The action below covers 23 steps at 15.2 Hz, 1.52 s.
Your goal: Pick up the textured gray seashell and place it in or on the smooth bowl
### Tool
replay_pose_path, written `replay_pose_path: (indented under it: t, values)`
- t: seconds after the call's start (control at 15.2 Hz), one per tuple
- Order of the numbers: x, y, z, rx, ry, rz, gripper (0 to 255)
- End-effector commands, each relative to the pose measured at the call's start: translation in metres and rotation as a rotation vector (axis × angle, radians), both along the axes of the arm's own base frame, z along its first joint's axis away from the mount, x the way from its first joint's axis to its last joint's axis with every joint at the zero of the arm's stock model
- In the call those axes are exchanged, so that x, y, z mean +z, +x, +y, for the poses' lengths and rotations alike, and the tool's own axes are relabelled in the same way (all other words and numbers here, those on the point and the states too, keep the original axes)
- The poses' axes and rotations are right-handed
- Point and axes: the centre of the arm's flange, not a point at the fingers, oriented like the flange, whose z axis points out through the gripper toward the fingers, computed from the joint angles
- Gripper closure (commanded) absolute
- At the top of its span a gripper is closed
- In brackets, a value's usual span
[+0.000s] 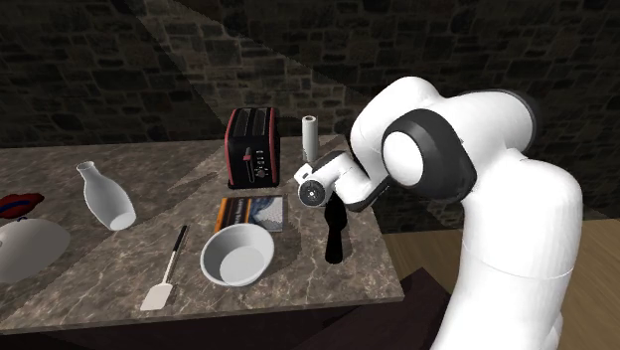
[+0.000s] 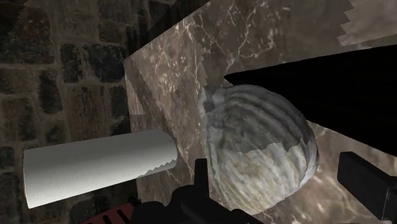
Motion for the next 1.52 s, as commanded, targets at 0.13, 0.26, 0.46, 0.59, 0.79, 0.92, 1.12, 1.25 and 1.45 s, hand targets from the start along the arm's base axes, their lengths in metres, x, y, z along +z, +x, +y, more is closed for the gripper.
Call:
replay_pose_path:
  t: [0.13, 0.26, 0.46, 0.59, 0.79, 0.92, 1.12, 1.25, 1.45]
  values:
    - [-0.013, 0.007, -0.015, 0.031, 0.001, 0.014, 0]
    - [-0.02, 0.013, -0.02, 0.031, 0.001, 0.014, 0]
    - [-0.021, 0.015, -0.021, 0.031, 0.001, 0.014, 0]
    - [-0.021, 0.015, -0.021, 0.031, 0.001, 0.014, 0]
    - [-0.021, 0.015, -0.021, 0.031, 0.001, 0.014, 0]
    - [-0.022, 0.015, -0.022, 0.031, 0.001, 0.014, 255]
    - [-0.021, 0.015, -0.022, 0.031, 0.001, 0.014, 255]
    - [-0.02, 0.015, -0.021, 0.031, 0.001, 0.014, 255]
    - [-0.021, 0.015, -0.021, 0.031, 0.001, 0.014, 255]
